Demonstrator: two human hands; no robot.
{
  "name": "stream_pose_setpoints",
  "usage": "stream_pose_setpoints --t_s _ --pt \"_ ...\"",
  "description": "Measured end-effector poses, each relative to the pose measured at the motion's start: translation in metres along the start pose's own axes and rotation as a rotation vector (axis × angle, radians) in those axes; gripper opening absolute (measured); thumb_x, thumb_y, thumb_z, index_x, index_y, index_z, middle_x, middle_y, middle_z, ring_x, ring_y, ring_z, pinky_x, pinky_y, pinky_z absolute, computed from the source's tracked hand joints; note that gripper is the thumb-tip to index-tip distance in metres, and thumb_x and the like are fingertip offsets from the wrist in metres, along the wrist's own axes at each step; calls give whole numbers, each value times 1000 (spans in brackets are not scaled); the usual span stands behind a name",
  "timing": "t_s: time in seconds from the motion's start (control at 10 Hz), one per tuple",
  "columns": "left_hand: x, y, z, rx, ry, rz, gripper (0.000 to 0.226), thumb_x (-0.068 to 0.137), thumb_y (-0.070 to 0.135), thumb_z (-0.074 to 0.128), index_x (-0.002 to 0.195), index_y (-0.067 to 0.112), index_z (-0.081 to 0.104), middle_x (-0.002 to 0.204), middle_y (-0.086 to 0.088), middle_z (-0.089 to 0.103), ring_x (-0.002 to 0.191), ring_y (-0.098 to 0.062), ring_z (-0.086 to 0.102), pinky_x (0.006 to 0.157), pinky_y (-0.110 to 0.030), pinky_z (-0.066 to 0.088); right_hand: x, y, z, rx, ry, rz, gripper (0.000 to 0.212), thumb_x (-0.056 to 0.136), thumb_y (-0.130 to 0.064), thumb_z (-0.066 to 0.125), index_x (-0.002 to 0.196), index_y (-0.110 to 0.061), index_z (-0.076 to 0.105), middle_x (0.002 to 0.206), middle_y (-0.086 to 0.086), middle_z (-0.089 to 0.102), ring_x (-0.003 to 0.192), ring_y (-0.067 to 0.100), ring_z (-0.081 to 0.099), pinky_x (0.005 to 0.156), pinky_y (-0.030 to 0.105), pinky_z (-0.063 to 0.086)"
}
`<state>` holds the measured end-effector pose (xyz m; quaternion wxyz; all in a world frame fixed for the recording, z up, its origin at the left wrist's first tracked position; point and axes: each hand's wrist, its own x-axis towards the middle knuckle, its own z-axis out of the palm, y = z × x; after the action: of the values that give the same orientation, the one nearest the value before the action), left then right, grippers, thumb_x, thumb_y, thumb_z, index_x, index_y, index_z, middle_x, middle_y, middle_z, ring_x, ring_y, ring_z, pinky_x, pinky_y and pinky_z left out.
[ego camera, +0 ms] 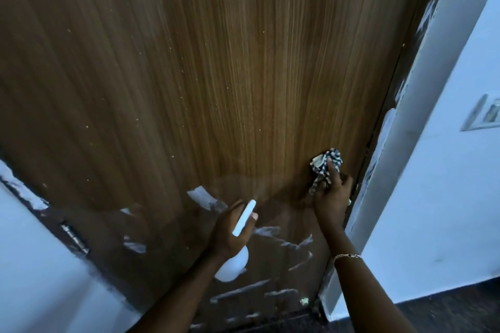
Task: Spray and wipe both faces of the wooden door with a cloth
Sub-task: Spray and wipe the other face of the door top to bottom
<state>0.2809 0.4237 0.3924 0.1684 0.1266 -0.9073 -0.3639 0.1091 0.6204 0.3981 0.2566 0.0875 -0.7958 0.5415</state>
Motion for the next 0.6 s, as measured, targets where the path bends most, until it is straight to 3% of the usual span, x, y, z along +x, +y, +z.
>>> stream_pose_setpoints --t_s 0.1,0.2,0.3,0.4,0.5,0.6 --pt "-6 -19 12 -41 28 101 44 102 42 62 114 3 77 115 -13 77 109 -28 75 96 -36 60 -2 -8 0 141 35 126 43 96 -19 63 138 -28 59 139 10 44 116 15 53 86 3 41" --pt "-15 -36 9 -65 70 102 58 100 53 61 131 5 70 137 -13 67 131 -29 62 111 -42 51 -17 -24 13 133 -46 30 28 96 -42 63 123 -50 61 147 8 41 131 23 50 105 37 50" --pt "-25 -44 5 1 172 103 57 97 62 55 138 23 59 154 -12 52 146 -30 44 123 -43 34 -44 -12 41 -84 -263 -277 22 96 -38 64 117 -47 63 141 4 39 123 22 50 100 43 51" --pt "-28 -59 -14 170 179 182 26 103 42 58 124 52 47 149 -6 57 141 -23 50 123 -42 35 -67 2 50 -75 -307 -197 20 96 -24 63 115 -30 65 135 3 39 112 25 57 91 35 52" --pt "-33 -77 -29 123 239 105 26 97 63 57 122 56 52 141 7 62 136 -18 55 122 -35 34 -54 -9 44 60 -73 183 31 95 -12 62 126 -19 60 145 16 39 121 37 55 94 29 41" --pt "-36 -71 -41 49 340 94 35 92 75 51 118 53 55 139 -2 65 133 -26 58 117 -21 38 -54 -46 58 68 -25 165 40 98 -19 59 137 -15 52 144 20 39 123 34 52 94 24 37"
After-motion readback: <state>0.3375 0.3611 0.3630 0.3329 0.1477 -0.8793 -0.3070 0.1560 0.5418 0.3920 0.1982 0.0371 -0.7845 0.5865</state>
